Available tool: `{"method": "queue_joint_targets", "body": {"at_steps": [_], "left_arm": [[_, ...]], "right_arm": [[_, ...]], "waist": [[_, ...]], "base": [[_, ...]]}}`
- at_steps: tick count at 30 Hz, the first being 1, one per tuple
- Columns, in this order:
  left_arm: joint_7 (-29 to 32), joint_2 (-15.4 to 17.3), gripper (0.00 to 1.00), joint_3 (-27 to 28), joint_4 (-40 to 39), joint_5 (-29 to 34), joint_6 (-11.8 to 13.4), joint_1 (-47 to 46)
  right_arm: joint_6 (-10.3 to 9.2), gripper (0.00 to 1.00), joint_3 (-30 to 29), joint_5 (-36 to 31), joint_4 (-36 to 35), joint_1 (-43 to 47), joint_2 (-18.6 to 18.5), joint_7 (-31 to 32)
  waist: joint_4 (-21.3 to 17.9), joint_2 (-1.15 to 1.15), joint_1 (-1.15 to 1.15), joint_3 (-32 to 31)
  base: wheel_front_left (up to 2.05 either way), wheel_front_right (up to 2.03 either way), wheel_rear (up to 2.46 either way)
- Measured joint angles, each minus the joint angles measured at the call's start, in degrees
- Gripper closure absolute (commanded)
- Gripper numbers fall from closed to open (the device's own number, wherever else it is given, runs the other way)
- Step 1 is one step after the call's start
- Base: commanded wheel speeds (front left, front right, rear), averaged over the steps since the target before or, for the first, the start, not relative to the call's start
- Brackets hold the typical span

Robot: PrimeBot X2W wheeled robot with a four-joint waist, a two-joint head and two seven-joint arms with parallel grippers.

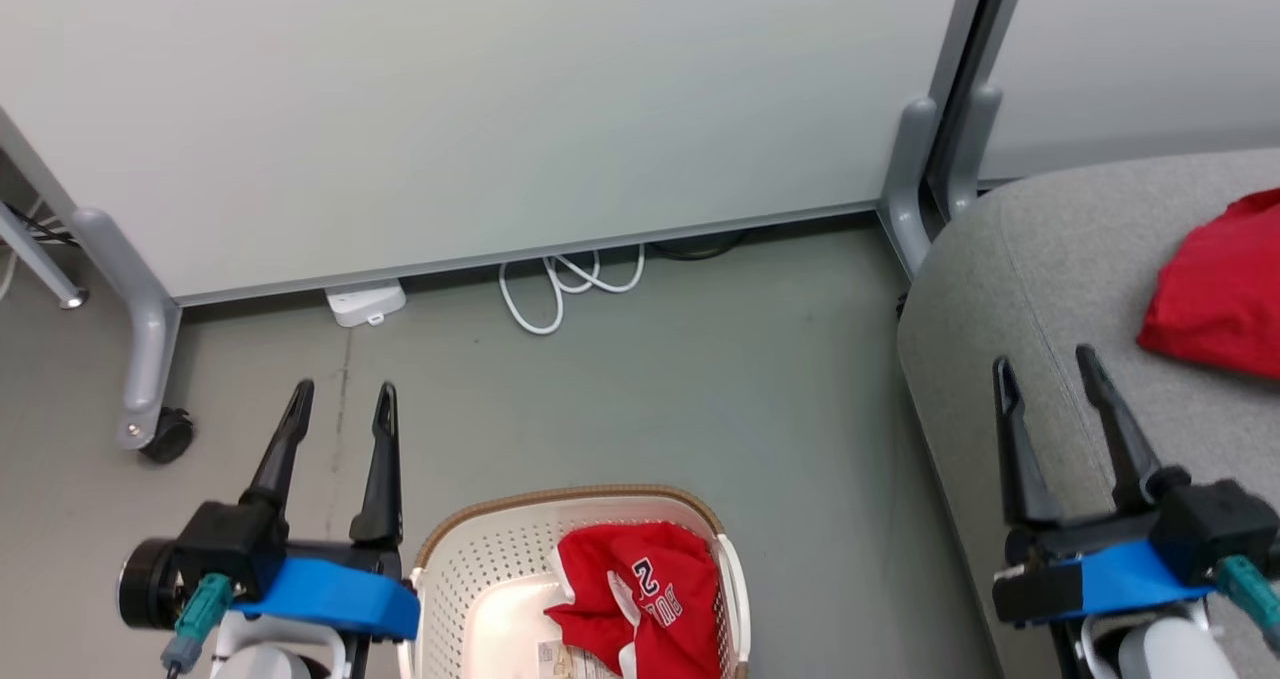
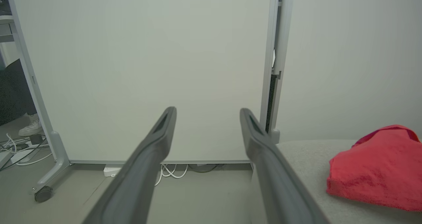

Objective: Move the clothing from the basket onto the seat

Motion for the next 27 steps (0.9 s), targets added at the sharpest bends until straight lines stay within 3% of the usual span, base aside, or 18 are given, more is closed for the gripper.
{"method": "queue_joint_targets", "body": {"at_steps": [15, 27], "left_arm": [[0.0, -5.14, 0.0, 7.39, 1.92, 5.13, -5.28, 6.31], [0.01, -6.64, 0.0, 8.42, 3.55, 7.98, -8.04, 4.62]], "right_arm": [[0.0, 0.0, 0.04, -0.2, 2.02, 6.99, 3.03, 0.01], [-0.01, 0.0, 0.11, -0.38, 2.13, 6.56, 3.22, 0.01]], "waist": [[1.35, 0.0, 0.01, -3.02], [1.16, 0.0, 0.01, -1.6]], "base": [[0.0, 0.0, 0.0], [0.0, 0.0, 0.0]]}}
